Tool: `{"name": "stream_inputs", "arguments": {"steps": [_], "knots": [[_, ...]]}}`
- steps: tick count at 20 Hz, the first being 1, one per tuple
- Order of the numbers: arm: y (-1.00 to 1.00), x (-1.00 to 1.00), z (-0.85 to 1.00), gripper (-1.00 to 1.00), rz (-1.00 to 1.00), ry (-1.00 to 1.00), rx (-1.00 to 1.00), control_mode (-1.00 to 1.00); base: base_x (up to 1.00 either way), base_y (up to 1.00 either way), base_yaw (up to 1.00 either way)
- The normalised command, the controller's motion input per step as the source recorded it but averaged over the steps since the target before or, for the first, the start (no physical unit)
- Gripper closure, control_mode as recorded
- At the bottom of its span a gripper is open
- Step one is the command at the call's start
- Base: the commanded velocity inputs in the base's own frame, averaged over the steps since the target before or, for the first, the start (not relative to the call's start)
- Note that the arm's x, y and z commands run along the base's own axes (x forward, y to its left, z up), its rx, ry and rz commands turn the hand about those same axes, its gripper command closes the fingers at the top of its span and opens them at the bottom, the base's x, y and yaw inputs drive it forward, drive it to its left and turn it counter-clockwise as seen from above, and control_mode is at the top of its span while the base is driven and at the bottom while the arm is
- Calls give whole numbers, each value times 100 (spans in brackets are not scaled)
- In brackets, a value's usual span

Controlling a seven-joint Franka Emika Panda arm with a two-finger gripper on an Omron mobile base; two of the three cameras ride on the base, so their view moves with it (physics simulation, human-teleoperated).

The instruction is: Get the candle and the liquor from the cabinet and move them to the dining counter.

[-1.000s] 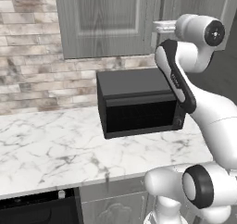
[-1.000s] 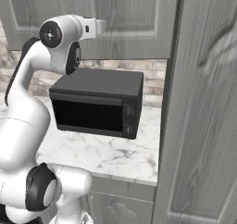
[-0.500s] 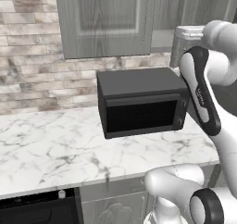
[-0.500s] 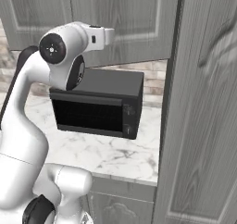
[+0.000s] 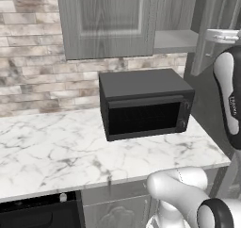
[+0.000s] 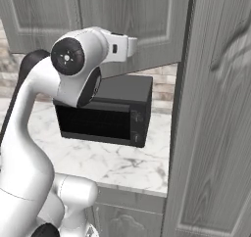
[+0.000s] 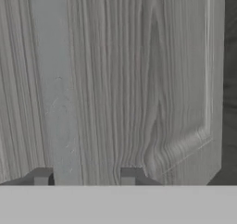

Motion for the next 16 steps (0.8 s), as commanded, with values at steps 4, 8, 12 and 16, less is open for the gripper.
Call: {"name": "stream_inputs", "arguments": {"steps": [4, 8, 12, 16], "knots": [[-5, -39, -12, -100, -1, 4, 0, -100, 0, 0, 0], [34, -86, 0, -100, 4, -16, -9, -100, 0, 0, 0], [46, -100, 0, -100, 1, -26, -12, -100, 0, 0, 0], [67, -89, 0, -100, -2, -19, -17, -100, 0, 0, 0]]}}
